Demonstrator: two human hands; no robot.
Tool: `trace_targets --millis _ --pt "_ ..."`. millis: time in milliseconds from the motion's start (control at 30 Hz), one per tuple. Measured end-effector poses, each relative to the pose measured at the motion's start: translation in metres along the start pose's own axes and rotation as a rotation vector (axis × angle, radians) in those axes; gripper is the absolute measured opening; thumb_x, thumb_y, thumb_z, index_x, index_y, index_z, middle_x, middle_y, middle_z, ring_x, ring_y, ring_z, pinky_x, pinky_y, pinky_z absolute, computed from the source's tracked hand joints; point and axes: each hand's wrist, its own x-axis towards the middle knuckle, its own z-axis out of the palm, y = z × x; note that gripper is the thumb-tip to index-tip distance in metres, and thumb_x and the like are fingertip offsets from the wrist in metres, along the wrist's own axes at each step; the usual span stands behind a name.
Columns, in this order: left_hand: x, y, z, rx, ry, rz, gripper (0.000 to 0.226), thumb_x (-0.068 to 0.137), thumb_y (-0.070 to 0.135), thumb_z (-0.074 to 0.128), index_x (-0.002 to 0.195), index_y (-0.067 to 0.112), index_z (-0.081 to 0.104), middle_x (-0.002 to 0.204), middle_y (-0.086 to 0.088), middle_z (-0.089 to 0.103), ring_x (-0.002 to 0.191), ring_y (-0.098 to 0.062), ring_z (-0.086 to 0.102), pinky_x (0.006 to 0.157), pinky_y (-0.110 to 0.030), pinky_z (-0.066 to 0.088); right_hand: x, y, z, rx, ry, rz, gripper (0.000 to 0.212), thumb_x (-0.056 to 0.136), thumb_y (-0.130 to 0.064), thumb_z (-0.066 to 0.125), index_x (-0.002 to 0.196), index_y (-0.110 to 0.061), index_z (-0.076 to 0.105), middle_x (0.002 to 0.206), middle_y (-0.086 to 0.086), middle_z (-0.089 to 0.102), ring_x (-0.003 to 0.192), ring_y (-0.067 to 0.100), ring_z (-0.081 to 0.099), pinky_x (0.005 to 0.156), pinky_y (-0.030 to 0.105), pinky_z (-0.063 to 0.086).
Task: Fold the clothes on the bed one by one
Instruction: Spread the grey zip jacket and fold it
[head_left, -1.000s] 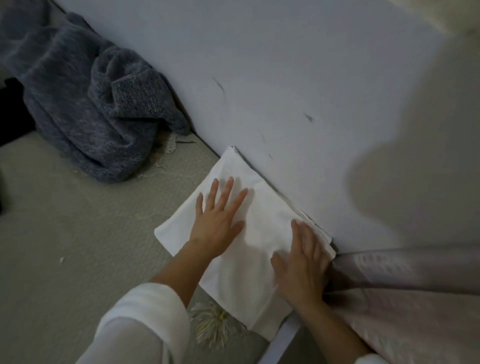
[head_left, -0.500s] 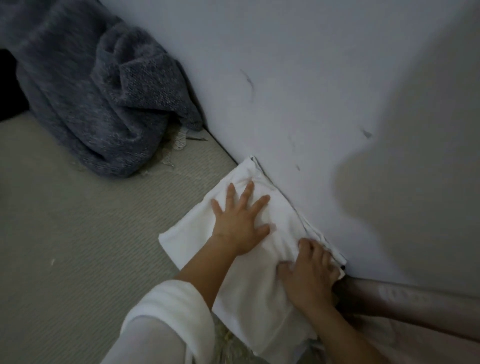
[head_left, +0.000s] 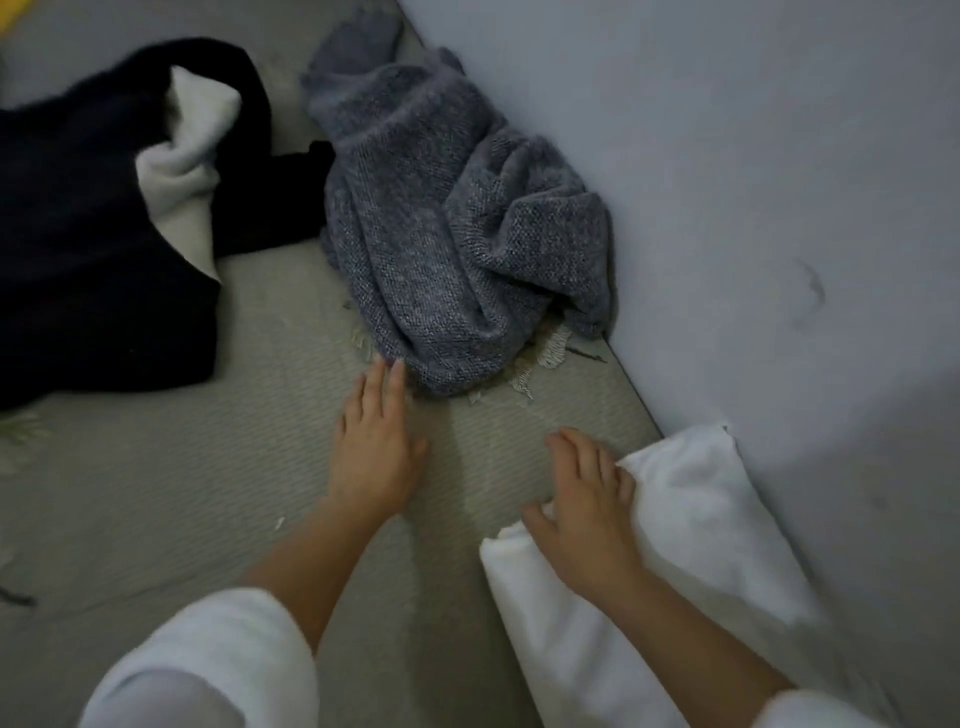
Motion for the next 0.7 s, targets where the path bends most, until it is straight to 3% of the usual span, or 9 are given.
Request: trace_targets --millis 133,233,300,400,467,533,600,700 --pt "0.050 0.016 -0.006 0.194 0.068 0.169 0.101 0.086 0.032 0.064 0.148 0.038 -0.016 0.159 0.000 -0.018 0.147 -0.025 -0.013 0.116 -0.048 0.008 0.046 -0.002 -0.009 -0.075 -0.009 -0.074 0.076 0.083 -0.037 0.057 0.147 -0.024 0.020 0.154 -0.002 0.018 0.138 0.018 0.017 0.106 0.040 0.017" --pt "0.075 0.027 -0.009 0.321 0.035 0.227 0.069 0.091 0.023 0.056 0.147 0.037 0.018 0.159 0.003 -0.020 0.145 -0.026 -0.020 0.115 -0.053 0.003 0.090 -0.005 -0.035 -0.090 0.081 -0.079 0.085 0.084 -0.039 0.059 0.151 -0.024 0.008 0.154 -0.001 0.014 0.139 0.020 0.016 0.108 0.046 0.021" --pt "0.081 0.030 -0.010 0.270 -0.024 0.230 0.046 0.096 0.019 0.046 0.140 0.031 0.036 0.161 0.004 -0.006 0.146 -0.025 -0.017 0.115 -0.053 0.003 0.121 -0.010 -0.059 -0.087 0.190 -0.099 0.092 0.084 -0.037 0.062 0.152 -0.025 0.001 0.156 0.001 0.011 0.140 0.023 0.016 0.108 0.051 0.024" --pt "0.072 0.026 -0.020 0.135 -0.184 0.273 0.045 0.099 0.030 0.047 0.142 0.024 0.035 0.159 0.004 0.018 0.148 -0.020 0.003 0.116 -0.047 0.013 0.166 -0.018 -0.092 -0.118 0.208 -0.041 0.102 0.079 -0.037 0.069 0.151 -0.034 -0.003 0.159 -0.001 0.001 0.144 0.026 0.009 0.109 0.057 0.022" --pt "0.059 0.013 -0.033 0.045 -0.237 0.291 0.043 0.097 0.035 0.050 0.136 0.020 0.042 0.150 -0.003 0.039 0.144 -0.021 0.022 0.112 -0.042 0.026 0.182 -0.025 -0.095 -0.152 0.113 0.016 0.087 0.080 -0.037 0.071 0.148 -0.040 0.016 0.160 -0.002 -0.004 0.146 0.030 0.000 0.109 0.061 0.017" --pt "0.042 -0.007 -0.048 -0.054 -0.221 0.280 0.019 0.094 0.038 0.053 0.106 0.023 0.054 0.114 -0.002 0.062 0.120 -0.024 0.051 0.086 -0.030 0.042 0.179 -0.033 -0.076 -0.157 -0.020 0.017 0.054 0.087 -0.034 0.062 0.137 -0.035 0.043 0.158 0.003 0.012 0.145 0.033 0.004 0.111 0.061 0.015" --pt "0.021 -0.026 -0.064 -0.083 -0.247 0.219 0.022 0.092 0.042 0.056 0.077 0.028 0.046 0.075 0.010 0.056 0.081 -0.019 0.058 0.059 -0.025 0.034 0.151 -0.037 -0.041 -0.060 -0.182 -0.049 0.040 0.090 -0.029 0.055 0.130 -0.027 0.053 0.147 0.008 0.037 0.140 0.033 0.025 0.111 0.056 0.026" --pt "-0.017 -0.047 -0.078 -0.153 -0.374 0.107 0.026 0.089 0.043 0.060 0.070 0.027 0.052 0.066 0.010 0.054 0.064 -0.009 0.052 0.058 -0.026 0.038 0.088 -0.040 -0.011 0.131 -0.300 -0.118 0.041 0.091 -0.026 0.057 0.132 -0.022 0.055 0.141 0.005 0.046 0.134 0.029 0.035 0.108 0.047 0.034"
